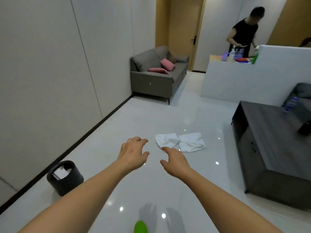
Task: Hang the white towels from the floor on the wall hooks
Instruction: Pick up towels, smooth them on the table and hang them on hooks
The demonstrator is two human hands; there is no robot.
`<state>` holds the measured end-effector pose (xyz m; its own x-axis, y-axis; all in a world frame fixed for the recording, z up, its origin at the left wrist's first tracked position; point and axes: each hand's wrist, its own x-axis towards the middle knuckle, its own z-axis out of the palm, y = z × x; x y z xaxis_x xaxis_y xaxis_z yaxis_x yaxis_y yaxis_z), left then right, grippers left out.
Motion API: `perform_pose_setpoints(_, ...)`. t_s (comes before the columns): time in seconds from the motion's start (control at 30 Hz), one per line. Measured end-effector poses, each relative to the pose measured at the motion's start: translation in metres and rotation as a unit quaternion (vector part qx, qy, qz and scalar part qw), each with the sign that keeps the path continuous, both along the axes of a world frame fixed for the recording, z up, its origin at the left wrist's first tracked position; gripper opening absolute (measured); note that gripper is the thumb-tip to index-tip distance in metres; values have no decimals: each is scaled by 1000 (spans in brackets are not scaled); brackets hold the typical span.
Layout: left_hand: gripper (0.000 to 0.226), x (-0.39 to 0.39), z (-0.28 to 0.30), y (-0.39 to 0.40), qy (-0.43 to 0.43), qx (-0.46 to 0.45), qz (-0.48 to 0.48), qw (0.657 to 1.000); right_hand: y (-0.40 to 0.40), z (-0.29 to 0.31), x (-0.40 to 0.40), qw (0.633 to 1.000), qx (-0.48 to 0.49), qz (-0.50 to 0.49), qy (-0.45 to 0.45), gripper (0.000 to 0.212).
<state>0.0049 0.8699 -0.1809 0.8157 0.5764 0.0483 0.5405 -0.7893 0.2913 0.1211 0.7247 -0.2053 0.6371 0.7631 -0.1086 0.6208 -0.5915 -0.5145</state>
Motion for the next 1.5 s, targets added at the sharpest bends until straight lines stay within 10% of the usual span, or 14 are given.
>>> perform_pose_setpoints(0.6,53,305,-52,196,96,-59,-168,979,143,-42,256,970,-35,-205,125,55)
perform_pose_setpoints(1.5,48,674,-288,428,246,-272,-27,930,362,-298,637,826,-141,-353,416,43)
